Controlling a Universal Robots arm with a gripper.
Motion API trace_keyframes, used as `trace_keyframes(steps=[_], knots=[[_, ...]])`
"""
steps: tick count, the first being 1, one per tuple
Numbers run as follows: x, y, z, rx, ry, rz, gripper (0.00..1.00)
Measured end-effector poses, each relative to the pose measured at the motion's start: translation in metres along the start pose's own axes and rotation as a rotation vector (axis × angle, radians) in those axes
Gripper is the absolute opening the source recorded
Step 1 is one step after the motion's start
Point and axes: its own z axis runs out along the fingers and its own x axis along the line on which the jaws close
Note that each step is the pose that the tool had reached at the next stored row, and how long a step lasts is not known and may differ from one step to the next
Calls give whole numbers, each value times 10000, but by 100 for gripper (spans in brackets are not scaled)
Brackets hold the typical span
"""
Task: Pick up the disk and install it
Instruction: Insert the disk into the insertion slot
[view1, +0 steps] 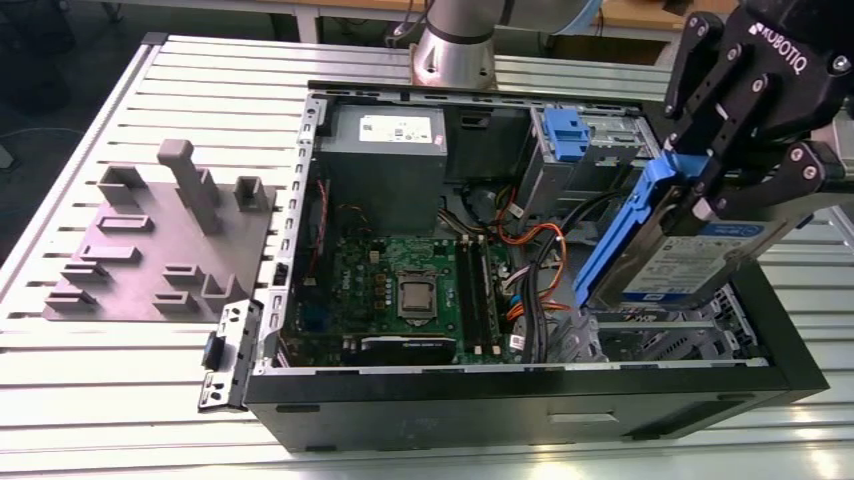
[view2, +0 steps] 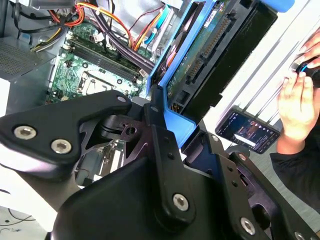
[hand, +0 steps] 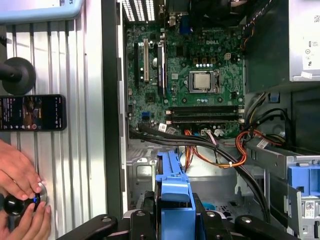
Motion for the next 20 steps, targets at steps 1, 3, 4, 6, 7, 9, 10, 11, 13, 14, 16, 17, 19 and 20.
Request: trace_keyframes(steps=[1,3,4,6,7,9,10,11,13,14,16,17,19,20], knots=[[-1,-18,5,0,-1,0,37],[-2,-53,15,0,0,0,37],[-3,-69,21,0,0,0,37],[-4,-98,32,0,1,1,37],[-5,-113,38,0,0,1,37],[-6,-137,47,0,2,0,37],[-6,-147,54,0,0,0,37],[-7,-156,59,0,1,0,37],[-8,-178,71,0,1,0,37],[-9,-185,76,0,1,0,37],[-9,-191,87,0,1,1,37],[-9,-191,92,0,1,1,37],[-9,-192,103,0,0,0,37],[-9,-192,107,0,1,-2,37]])
